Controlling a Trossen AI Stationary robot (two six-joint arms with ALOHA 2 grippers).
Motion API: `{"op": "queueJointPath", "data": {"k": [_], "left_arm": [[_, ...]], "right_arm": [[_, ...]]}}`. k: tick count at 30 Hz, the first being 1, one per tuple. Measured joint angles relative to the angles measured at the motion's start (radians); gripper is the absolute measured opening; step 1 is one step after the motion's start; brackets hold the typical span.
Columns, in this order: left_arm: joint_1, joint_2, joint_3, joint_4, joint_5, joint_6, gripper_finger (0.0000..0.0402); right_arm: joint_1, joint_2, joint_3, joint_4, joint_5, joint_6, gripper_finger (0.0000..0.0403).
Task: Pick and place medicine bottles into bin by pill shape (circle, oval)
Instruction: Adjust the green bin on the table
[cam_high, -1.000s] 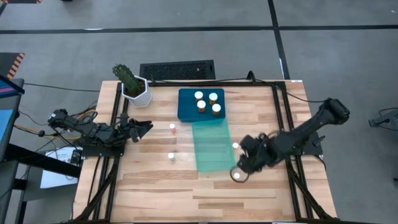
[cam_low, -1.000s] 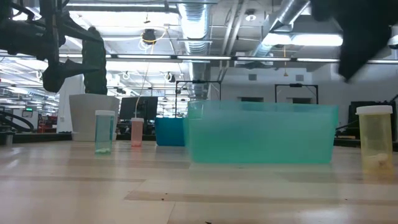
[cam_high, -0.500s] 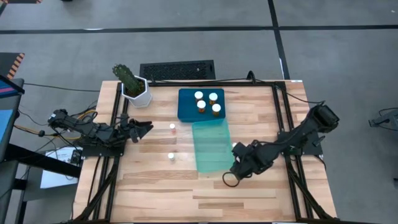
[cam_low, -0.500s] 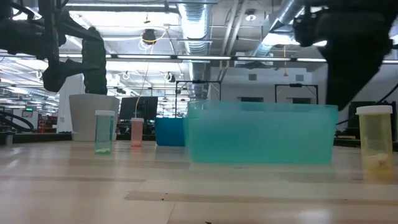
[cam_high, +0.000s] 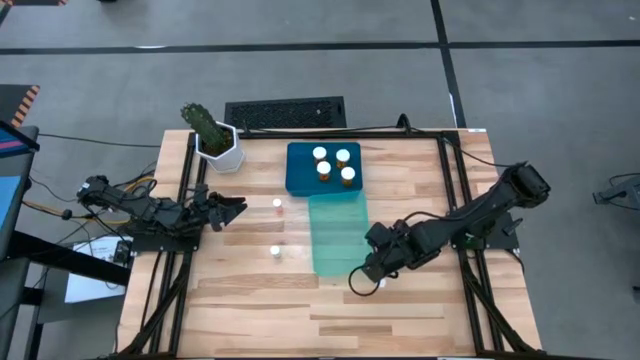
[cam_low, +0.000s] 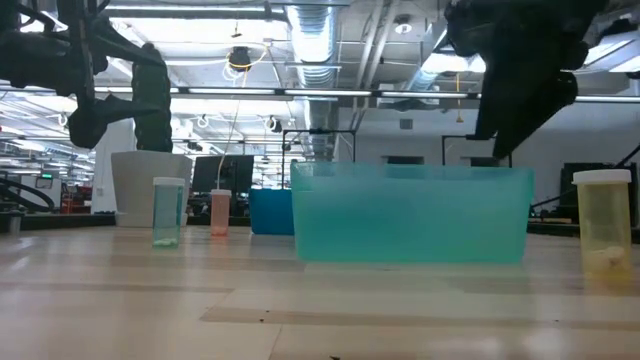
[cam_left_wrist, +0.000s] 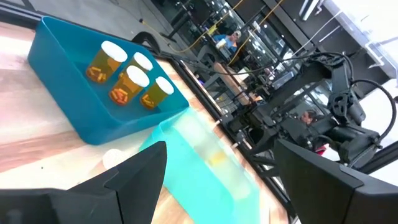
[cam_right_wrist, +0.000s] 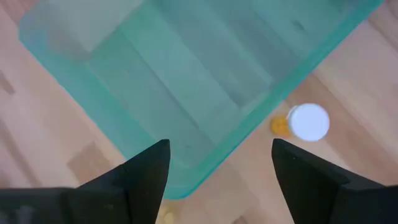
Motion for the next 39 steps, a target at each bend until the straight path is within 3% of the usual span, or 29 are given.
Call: {"op": "queueJointPath", "data": {"k": [8,13,22,39], "left_arm": [[0.0,0.0,0.0,-0.002,0.0,0.0,0.0289],[0.0,0.0,0.0,-0.002,0.0,0.0,0.0289],[0.0,0.0,0.0,0.0,-0.001,-0.001,0.0289],[0.0,0.0,0.0,0.01,-0.001,-0.004,0.0289]], "right_arm": [[0.028,-0.05,0.0,-0.146,-0.001,0.125,0.0291],[0.039,-0.012,-0.001,-0.205,-0.026,0.154,0.0291],[0.007,0.096,0.0,-0.104,-0.105,0.082,0.0291],[-0.013,0.077,0.0,0.009,-0.102,-0.055,0.0291]]}}
